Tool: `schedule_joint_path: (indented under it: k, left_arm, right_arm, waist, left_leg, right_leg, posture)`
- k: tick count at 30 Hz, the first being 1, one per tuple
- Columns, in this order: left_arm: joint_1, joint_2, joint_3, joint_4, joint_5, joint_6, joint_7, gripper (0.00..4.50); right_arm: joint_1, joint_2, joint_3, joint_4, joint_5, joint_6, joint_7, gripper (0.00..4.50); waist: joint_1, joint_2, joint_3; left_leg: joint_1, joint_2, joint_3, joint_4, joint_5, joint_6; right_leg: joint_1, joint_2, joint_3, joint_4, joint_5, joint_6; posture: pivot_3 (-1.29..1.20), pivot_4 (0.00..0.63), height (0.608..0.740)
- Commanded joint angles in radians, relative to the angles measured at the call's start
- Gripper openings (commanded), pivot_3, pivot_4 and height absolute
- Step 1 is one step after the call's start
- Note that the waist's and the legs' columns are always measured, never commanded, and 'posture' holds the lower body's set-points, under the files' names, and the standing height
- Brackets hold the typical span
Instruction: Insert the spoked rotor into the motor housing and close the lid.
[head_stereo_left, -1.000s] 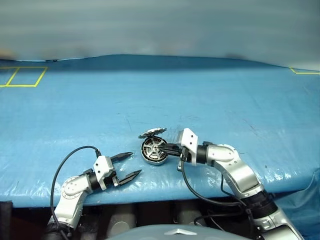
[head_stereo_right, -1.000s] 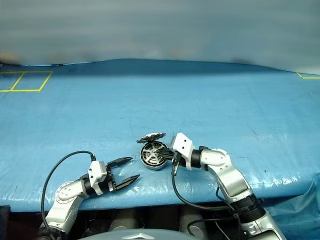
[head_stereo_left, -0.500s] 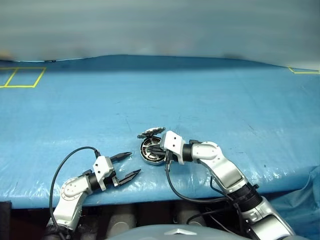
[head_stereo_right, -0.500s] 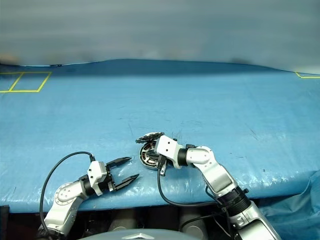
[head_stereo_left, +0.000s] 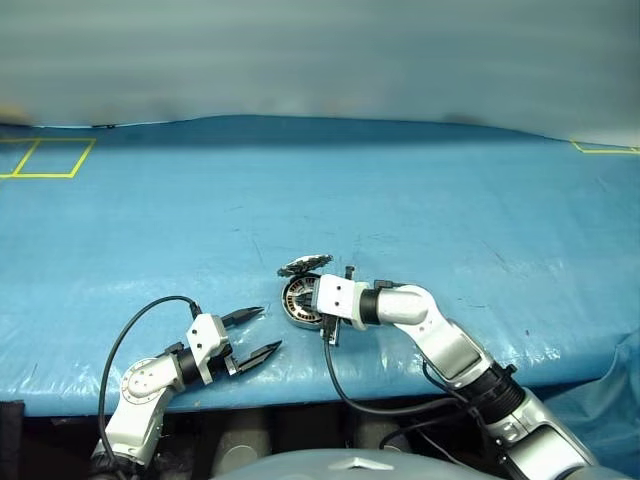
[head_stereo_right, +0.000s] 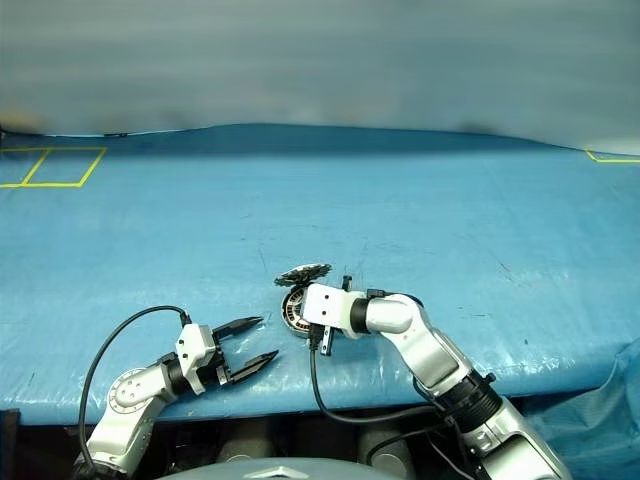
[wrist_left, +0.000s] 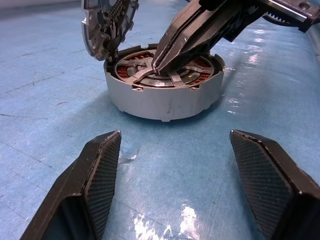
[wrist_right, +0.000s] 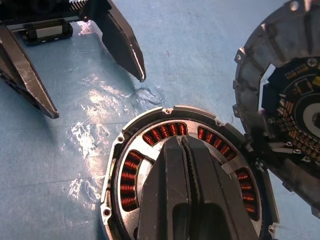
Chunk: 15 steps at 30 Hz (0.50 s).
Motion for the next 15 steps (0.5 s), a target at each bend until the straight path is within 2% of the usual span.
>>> schedule_joint_path:
  k: [1,4,7,11,15]
  left_arm:
    - [0.003,0.002,0.001,-0.029,-0.002,0.005,0.002,3.69]
    - [0.003,-0.001,0.001,-0.024,-0.001,-0.001,0.001,3.69]
    - [0.002,-0.004,0.001,-0.021,-0.001,-0.005,0.001,3.69]
    - [0.000,-0.008,0.001,-0.015,-0.001,-0.007,0.002,3.69]
    - [0.000,-0.013,0.004,-0.012,-0.002,-0.008,0.007,3.69]
  right_arm:
    - [0.038,0.037,-0.091,-0.022,0.145,0.044,0.031,0.03]
    - [0.065,0.064,-0.180,-0.105,0.284,0.085,0.051,0.03]
    - [0.088,0.035,-0.222,-0.143,0.310,0.114,0.048,0.03]
    - [0.106,-0.035,-0.262,-0.136,0.274,0.140,0.018,0.03]
    - [0.070,-0.097,-0.257,-0.048,0.150,0.148,-0.070,0.03]
  waist:
    - [0.000,0.001,0.001]
    - [0.002,0.002,0.003]
    - [0.002,0.005,0.004]
    - [0.002,0.005,0.005]
    - [0.000,0.005,0.005]
  left_leg:
    - [-0.001,0.000,0.000,0.000,0.000,0.000]
    - [-0.003,0.000,-0.001,-0.001,0.002,0.004]
    - [-0.004,0.000,0.000,-0.003,0.001,0.004]
    - [-0.004,0.000,-0.001,-0.004,0.000,0.003]
    - [-0.004,-0.001,0.000,-0.004,0.000,0.004]
  right_leg:
    - [-0.001,0.000,0.000,0.000,0.000,0.000]
    - [-0.002,0.000,-0.001,-0.001,0.000,0.000]
    - [-0.003,0.001,-0.001,-0.002,0.001,-0.001]
    - [-0.002,0.002,-0.002,-0.005,0.000,0.000]
    - [-0.003,0.002,-0.002,-0.005,0.000,0.000]
  posture:
    - [0.00,0.150,0.740]
    - [0.00,0.150,0.740]
    - [0.00,0.150,0.740]
    - [0.00,0.150,0.740]
    - [0.00,0.150,0.740]
